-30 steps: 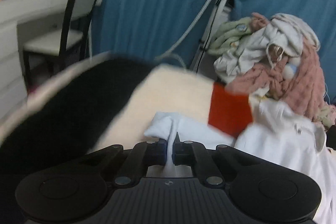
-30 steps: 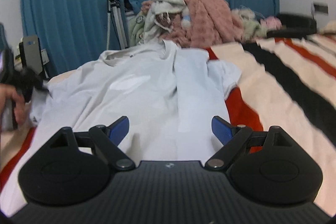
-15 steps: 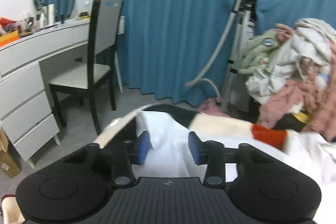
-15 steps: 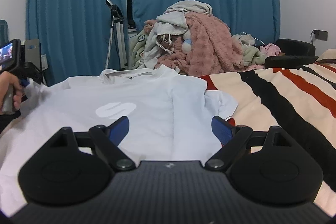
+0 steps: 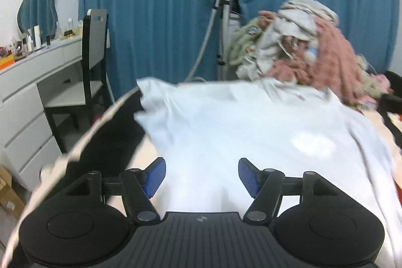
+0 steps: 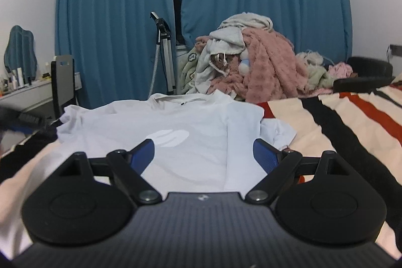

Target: Fold clothes

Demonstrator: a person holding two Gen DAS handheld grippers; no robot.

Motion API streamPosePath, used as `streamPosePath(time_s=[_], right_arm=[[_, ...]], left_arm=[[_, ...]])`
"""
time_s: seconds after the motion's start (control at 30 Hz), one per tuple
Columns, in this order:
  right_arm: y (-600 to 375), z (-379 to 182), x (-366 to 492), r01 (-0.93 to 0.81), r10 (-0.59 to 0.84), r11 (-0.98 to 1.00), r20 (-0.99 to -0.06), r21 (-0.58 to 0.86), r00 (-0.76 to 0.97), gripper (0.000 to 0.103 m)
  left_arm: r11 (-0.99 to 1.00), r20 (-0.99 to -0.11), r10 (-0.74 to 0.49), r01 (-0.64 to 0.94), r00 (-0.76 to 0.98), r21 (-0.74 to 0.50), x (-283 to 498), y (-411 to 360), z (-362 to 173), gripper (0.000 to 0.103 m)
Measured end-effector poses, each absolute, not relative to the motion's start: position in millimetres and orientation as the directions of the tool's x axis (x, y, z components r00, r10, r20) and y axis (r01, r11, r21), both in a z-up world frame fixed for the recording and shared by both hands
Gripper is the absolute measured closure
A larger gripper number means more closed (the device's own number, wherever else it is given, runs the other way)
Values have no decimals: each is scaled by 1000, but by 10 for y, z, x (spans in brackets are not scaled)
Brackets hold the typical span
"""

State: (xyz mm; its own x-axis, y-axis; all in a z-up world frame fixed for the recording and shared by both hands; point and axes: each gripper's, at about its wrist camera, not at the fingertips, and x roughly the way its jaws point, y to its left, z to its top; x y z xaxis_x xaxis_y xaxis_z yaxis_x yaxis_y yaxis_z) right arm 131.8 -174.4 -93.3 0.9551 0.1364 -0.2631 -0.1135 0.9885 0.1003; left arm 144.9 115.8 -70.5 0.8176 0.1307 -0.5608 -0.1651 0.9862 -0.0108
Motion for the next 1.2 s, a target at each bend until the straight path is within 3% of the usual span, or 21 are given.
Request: streamPosePath(time_s=[0.33, 0.57, 0.73, 0.77, 0.87, 1.03, 1.2], right_arm=[[-2013, -808, 867, -70, 117, 986, -334, 149, 935, 16], [-2024, -786, 886, -37, 83, 989, -341, 141, 936, 16], [-2045, -824, 937, -31, 86, 987, -360, 156, 929, 16], [-2052, -829, 934, -32, 87, 987, -361, 158, 928, 16], [-2106, -833, 902, -27, 93, 983, -367, 179, 925, 16], [-2192, -820, 832, -14, 91, 979, -371, 203, 924, 16], [-2201, -810, 844, -20, 101, 976, -371, 217, 923, 16]], left_arm=[[995, -675, 25, -83, 738, -53, 207, 658, -1017, 37], [968, -758, -30, -169, 652, -184, -153, 941, -1082, 38], [985, -833, 26, -157, 552, -73, -283, 838, -1045, 42], [986, -846, 40, -158, 532, -54, -287, 826, -1044, 51], [986, -875, 63, -165, 479, -19, -299, 831, -1015, 98], [984, -904, 69, -180, 422, -9, -380, 1014, -799, 102], [963, -912, 188, -250, 366, 99, -491, 1412, -505, 102]])
